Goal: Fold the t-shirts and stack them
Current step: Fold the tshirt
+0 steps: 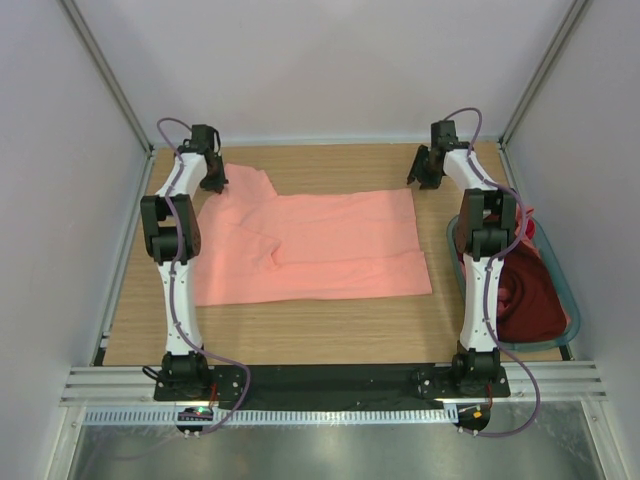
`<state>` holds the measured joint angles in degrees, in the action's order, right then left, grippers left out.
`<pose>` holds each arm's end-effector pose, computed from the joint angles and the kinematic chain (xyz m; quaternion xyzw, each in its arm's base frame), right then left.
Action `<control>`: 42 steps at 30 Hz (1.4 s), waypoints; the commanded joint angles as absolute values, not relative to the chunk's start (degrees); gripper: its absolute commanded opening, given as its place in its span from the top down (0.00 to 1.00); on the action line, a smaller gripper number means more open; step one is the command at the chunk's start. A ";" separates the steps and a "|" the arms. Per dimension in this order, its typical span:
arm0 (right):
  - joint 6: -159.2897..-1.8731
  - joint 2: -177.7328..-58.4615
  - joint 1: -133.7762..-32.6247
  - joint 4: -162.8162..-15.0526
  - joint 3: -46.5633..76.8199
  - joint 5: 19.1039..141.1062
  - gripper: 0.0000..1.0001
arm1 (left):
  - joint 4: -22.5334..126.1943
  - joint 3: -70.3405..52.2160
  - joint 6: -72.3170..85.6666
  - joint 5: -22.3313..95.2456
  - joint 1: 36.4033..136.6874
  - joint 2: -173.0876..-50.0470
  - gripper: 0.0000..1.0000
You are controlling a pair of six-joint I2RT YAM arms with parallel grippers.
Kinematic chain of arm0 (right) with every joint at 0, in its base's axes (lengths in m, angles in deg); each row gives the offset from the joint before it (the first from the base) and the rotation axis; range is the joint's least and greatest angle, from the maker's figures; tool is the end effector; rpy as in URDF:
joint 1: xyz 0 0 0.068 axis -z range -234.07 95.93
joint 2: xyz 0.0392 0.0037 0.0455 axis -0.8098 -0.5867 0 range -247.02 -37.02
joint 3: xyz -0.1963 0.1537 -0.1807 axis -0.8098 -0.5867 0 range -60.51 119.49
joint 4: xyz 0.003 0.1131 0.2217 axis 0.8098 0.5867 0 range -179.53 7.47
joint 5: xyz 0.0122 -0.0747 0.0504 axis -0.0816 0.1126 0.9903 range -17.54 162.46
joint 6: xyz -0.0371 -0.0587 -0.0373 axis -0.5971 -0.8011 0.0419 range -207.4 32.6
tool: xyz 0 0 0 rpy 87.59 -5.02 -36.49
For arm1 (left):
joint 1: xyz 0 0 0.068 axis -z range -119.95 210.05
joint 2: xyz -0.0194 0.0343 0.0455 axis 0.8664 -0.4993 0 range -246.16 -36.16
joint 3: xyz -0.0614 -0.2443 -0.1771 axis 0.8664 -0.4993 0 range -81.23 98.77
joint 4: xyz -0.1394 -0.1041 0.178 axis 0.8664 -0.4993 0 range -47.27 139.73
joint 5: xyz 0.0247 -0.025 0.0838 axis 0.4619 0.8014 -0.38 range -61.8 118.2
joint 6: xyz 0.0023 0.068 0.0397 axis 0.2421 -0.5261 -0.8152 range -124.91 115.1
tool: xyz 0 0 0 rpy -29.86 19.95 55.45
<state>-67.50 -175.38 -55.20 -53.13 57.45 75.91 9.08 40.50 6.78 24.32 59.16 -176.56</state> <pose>0.5595 0.0150 0.1700 0.1478 0.9465 0.0804 0.2755 0.5619 0.0134 0.1659 -0.1144 0.9570 0.0076 0.2664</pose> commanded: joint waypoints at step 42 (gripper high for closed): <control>-67.27 -174.39 -57.59 -49.63 58.58 76.24 0.97 | 2.35 43.13 9.51 29.51 59.17 -173.98 1.00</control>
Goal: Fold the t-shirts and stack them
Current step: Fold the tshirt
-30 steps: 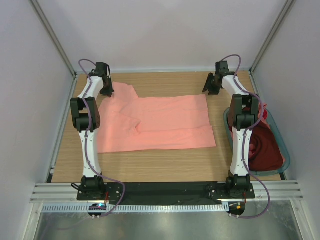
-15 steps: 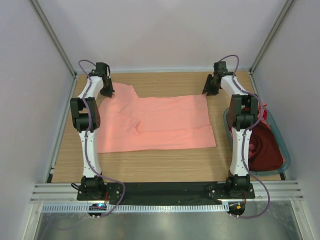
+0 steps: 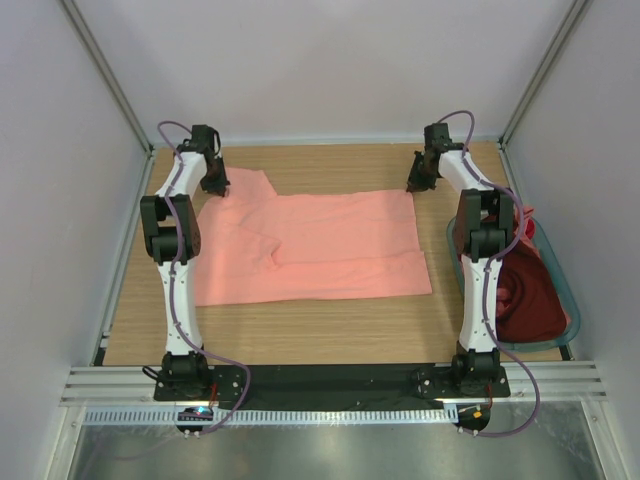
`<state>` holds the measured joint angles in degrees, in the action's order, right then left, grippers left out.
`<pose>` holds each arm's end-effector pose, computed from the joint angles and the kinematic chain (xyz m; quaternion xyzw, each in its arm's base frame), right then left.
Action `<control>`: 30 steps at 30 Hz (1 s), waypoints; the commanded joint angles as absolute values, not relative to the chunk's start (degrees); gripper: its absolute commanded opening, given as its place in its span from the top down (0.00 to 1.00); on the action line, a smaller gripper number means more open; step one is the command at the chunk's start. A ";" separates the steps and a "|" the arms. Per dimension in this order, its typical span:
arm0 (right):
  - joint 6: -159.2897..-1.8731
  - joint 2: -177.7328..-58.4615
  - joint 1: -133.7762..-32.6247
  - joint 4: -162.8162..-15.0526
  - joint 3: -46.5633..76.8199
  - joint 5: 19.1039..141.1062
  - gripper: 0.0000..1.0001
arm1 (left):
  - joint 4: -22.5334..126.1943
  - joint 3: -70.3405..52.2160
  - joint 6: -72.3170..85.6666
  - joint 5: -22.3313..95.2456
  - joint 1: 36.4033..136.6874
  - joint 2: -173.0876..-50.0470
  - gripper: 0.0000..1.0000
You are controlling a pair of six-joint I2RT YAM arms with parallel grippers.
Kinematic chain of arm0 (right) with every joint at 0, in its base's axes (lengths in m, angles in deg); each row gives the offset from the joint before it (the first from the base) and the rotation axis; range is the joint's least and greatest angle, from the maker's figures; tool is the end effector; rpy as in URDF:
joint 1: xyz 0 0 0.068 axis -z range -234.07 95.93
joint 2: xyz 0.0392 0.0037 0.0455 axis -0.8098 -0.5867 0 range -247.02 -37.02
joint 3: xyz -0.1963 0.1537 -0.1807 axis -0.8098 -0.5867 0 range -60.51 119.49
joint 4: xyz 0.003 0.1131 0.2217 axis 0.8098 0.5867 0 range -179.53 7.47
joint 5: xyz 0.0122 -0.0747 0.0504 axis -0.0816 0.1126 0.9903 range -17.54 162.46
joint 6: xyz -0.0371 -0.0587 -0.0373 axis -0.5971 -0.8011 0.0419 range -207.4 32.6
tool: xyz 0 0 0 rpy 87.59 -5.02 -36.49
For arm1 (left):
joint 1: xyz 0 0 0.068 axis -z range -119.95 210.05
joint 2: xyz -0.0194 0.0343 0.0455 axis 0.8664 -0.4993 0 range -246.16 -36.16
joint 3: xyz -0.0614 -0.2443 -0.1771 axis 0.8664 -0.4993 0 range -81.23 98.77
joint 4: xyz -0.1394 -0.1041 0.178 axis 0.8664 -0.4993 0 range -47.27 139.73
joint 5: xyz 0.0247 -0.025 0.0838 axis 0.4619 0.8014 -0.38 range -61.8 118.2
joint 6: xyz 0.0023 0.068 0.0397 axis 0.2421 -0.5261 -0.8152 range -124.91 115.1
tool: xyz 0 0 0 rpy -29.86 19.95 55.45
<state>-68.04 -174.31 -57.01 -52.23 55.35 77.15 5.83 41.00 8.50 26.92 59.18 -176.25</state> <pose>0.5504 0.0337 0.1674 0.1265 0.9539 0.0907 0.2566 0.5560 0.0100 0.1675 -0.1232 0.9619 -0.0159 0.2437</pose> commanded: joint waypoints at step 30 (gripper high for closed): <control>-63.75 -158.23 -57.42 -44.45 49.19 77.21 0.99 | -1.95 30.83 13.02 24.43 58.29 -153.77 1.00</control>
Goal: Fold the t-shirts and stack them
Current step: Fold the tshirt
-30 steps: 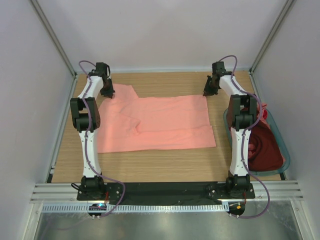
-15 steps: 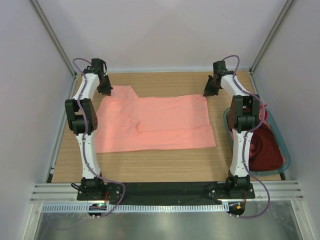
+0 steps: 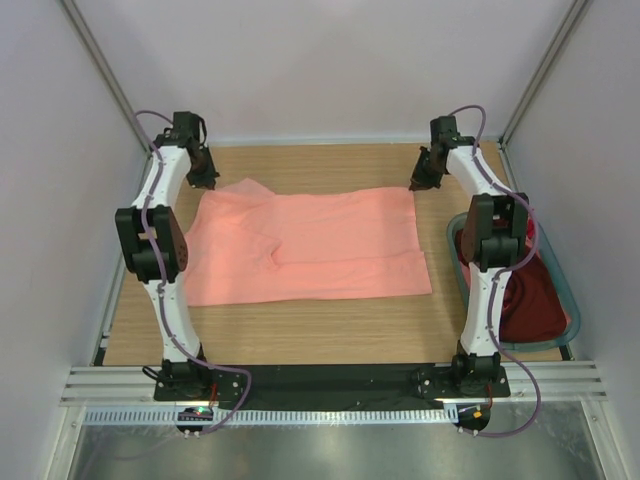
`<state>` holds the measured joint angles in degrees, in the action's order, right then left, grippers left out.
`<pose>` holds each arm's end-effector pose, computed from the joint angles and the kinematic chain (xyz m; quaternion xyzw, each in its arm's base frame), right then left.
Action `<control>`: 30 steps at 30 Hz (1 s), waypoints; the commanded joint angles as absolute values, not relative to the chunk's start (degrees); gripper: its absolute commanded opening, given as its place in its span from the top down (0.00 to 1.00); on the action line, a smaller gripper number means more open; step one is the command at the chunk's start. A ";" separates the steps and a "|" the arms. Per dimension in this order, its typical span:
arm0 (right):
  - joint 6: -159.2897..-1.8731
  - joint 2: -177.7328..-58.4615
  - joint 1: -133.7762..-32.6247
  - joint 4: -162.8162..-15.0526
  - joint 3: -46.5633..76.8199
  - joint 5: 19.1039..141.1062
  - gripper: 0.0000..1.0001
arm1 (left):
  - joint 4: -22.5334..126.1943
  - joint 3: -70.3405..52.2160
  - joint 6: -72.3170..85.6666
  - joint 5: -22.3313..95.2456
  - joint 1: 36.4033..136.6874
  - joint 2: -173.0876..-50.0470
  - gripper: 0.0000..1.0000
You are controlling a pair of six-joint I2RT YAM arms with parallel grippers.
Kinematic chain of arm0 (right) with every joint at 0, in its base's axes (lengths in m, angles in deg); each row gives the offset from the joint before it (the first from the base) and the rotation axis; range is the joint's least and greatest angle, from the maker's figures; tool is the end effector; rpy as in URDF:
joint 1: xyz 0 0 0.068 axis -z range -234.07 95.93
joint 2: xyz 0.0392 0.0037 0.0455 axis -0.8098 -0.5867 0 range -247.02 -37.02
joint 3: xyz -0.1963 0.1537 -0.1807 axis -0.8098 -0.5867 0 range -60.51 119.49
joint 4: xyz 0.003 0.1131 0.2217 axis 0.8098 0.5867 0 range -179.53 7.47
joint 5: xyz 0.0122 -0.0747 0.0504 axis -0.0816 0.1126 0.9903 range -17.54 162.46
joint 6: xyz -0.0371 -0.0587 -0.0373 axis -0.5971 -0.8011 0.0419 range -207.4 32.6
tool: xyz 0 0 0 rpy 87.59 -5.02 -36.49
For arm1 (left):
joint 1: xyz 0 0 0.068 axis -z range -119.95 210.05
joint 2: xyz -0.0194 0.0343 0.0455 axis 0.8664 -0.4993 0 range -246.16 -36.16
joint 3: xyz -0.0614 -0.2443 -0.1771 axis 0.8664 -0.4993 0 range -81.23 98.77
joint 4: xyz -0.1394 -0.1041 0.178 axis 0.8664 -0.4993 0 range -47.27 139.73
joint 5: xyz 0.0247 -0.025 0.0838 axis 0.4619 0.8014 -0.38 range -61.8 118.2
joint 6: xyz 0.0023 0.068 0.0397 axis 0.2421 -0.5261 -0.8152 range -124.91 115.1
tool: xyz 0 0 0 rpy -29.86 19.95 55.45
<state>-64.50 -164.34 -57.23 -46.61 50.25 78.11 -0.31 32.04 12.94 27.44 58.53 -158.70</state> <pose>0.5116 0.0348 0.2220 0.1524 0.9515 0.1055 0.2454 0.4917 0.0140 0.2667 -0.1639 0.9503 -0.0312 0.2629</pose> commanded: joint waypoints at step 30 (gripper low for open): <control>-62.61 -147.94 -54.86 -39.43 36.54 75.98 0.99 | -5.29 16.68 12.76 14.84 58.20 -141.28 1.00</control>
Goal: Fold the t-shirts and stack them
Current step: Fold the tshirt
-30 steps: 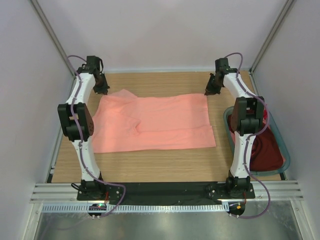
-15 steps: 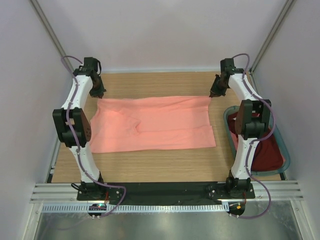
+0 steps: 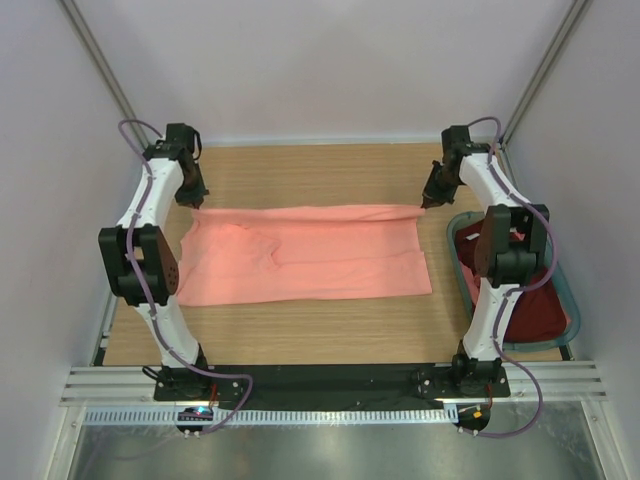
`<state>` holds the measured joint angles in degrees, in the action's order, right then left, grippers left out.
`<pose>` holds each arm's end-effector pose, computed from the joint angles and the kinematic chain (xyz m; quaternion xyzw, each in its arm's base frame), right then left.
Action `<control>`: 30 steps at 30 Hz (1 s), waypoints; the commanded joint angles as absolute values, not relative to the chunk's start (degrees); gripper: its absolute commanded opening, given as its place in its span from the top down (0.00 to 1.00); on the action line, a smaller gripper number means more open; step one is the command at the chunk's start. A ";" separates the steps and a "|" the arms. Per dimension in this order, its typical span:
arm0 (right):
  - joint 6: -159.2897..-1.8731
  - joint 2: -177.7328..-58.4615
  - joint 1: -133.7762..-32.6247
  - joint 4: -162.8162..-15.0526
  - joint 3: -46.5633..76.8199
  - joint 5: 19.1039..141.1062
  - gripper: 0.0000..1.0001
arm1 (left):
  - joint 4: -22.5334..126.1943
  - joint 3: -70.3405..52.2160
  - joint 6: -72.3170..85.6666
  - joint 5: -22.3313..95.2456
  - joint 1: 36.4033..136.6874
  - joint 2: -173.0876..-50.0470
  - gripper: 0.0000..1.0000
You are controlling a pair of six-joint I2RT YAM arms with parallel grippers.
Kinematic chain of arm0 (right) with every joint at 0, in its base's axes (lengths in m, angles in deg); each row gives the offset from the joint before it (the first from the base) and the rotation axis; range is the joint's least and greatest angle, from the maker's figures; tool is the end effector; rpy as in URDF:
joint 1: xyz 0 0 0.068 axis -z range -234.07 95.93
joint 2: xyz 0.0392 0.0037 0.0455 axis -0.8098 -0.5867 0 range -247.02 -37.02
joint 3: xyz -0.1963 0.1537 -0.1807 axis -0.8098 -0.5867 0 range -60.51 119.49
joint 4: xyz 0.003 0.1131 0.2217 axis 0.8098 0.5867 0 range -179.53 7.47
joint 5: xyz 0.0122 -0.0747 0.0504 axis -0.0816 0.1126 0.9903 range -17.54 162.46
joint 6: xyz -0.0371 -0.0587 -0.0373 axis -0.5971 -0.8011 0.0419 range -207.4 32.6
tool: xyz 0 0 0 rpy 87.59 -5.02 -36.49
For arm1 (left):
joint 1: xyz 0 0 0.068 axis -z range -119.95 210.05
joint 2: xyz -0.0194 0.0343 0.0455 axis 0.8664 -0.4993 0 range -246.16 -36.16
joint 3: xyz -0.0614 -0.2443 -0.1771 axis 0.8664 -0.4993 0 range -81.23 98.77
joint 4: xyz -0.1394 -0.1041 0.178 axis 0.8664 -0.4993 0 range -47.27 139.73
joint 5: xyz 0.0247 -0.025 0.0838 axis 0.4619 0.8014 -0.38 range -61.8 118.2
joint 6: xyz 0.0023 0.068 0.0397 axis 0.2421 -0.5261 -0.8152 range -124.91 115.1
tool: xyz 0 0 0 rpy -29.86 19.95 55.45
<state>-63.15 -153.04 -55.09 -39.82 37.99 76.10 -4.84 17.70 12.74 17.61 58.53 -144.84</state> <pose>0.4451 0.0121 0.2402 0.1912 0.9610 0.0735 0.1857 0.4149 0.0235 0.2912 -0.1818 0.9539 0.0581 0.2318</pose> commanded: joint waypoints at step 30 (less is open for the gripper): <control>-63.23 -146.97 -56.01 -42.68 24.92 76.60 0.99 | -3.10 7.27 15.13 14.75 58.11 -140.05 1.00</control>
<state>-63.06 -148.08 -55.64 -41.22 24.99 76.67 -4.82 7.54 14.52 15.38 58.53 -142.27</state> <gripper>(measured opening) 0.036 0.005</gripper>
